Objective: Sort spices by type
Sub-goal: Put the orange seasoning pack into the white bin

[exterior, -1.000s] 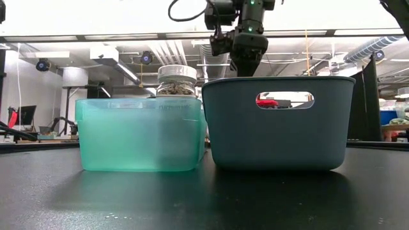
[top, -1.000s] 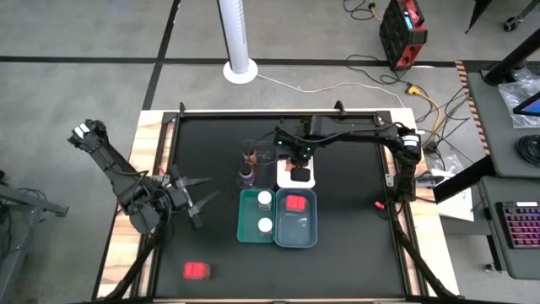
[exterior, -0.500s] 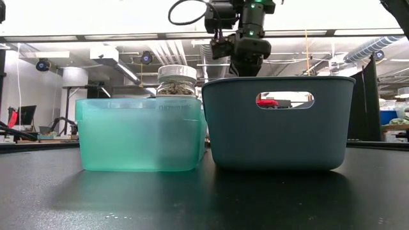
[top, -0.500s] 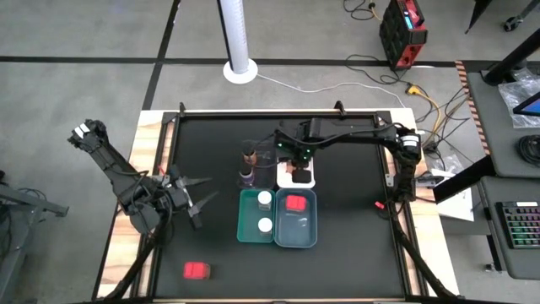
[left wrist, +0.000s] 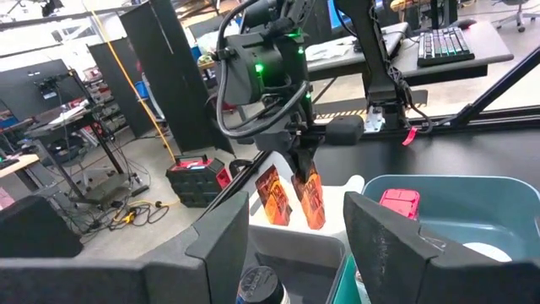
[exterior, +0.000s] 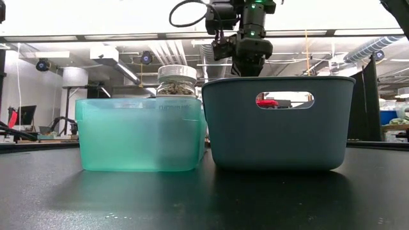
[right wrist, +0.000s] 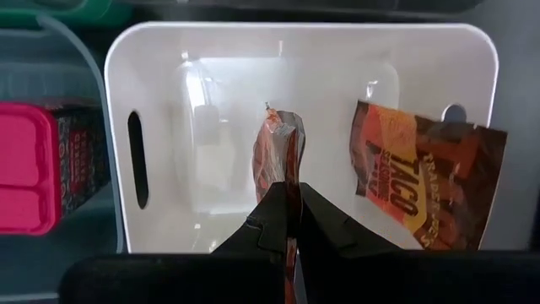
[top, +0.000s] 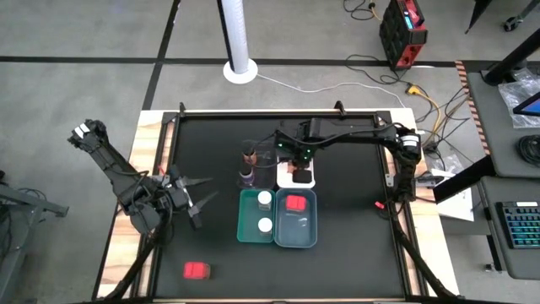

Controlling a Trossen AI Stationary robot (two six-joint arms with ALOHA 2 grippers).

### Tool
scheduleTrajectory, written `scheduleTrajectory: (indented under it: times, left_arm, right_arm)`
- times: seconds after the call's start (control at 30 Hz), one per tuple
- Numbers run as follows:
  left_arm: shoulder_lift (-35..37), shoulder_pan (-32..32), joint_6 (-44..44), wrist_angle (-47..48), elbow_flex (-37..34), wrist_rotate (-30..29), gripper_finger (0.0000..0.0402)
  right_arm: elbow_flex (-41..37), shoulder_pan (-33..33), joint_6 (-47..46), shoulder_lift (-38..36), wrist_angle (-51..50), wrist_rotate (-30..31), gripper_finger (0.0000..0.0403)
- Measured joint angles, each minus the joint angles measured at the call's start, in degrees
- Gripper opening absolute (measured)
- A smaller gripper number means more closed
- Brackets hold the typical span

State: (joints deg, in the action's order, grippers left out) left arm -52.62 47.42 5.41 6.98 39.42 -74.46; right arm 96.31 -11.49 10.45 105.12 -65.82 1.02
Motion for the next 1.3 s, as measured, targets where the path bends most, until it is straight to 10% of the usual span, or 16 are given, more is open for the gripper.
scheduleTrajectory:
  times: [1.3]
  left_arm:
    - [0.00, 0.00, 0.07, -0.04, -0.11, 0.02, 0.0178]
  right_arm:
    - [-3.02, 0.00, -1.50, 0.00, 4.47, 0.00, 0.0009]
